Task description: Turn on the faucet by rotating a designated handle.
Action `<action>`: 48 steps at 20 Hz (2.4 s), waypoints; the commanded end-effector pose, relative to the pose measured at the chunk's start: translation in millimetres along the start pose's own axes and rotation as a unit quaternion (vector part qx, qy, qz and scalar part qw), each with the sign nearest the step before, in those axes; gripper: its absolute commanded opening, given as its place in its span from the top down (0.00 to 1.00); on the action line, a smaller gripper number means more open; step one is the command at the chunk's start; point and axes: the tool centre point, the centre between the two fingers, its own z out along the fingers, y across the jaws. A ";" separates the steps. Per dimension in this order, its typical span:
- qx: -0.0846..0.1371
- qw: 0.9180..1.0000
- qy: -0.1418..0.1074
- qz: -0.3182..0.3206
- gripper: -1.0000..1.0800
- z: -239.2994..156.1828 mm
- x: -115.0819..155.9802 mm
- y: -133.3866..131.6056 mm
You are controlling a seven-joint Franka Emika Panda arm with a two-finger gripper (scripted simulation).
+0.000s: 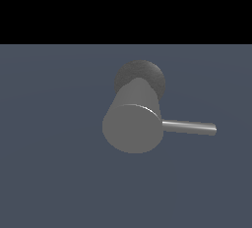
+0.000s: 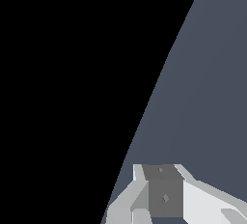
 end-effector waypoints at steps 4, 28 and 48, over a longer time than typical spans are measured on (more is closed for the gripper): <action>0.075 0.993 0.085 0.045 1.00 -38.8 26.0 27.0; 0.251 0.812 0.388 0.357 1.00 -133.9 25.7 283.7; 0.239 0.657 0.452 0.554 1.00 -93.1 -69.5 427.8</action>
